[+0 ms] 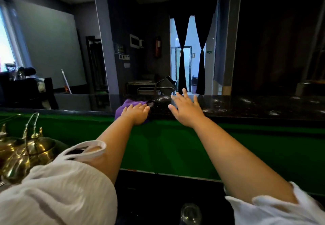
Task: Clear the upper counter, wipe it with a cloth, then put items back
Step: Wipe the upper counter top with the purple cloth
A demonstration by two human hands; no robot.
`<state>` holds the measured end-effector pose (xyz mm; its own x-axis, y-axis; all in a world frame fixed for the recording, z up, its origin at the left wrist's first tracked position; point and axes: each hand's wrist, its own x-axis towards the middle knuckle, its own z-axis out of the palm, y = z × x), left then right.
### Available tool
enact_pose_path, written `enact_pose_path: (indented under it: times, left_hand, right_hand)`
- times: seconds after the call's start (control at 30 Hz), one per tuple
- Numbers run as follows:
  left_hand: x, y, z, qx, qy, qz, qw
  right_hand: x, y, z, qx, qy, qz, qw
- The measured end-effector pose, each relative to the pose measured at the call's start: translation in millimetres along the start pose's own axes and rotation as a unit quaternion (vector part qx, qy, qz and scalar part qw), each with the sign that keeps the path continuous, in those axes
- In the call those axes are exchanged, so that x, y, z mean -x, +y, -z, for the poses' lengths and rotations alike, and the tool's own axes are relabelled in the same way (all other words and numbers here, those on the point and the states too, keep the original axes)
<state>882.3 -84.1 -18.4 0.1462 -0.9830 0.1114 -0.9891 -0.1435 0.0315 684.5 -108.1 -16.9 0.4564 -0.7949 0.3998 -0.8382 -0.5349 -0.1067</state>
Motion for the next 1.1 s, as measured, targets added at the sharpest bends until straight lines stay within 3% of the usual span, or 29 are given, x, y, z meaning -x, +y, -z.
enact_pose_path:
  times: [0.17,0.23,0.6,0.83,0.93,1.1]
  left_hand:
    - [-21.1,-24.5,0.5,-0.009,-0.006,-0.039,0.999]
    - [-32.0,-35.8,4.3,-0.006,-0.016,-0.031,0.999]
    - [-98.0,-62.5,14.5,0.124,-0.045,0.016,0.991]
    - [-123.7,-18.4,8.9,0.068,-0.042,-0.146,0.986]
    - [-119.4,-8.5,0.1,0.137,-0.080,-0.101,0.982]
    - [-85.1,-8.6,0.8,0.075,-0.073,-0.059,0.993]
  right_hand:
    - [-34.1,-12.7,-7.9,-0.047,-0.006,-0.138,0.989]
    - [-34.3,-14.0,-11.3,-0.018,-0.013,-0.173,0.985]
    - [-43.5,-16.1,-16.2,0.004,-0.041,-0.196,0.980]
    - [-49.7,-10.3,-17.9,-0.016,-0.053,-0.200,0.978]
    - [-48.5,-10.5,-18.2,-0.001,-0.062,-0.207,0.976]
    - [-40.7,-17.0,-13.7,0.029,-0.078,-0.209,0.974]
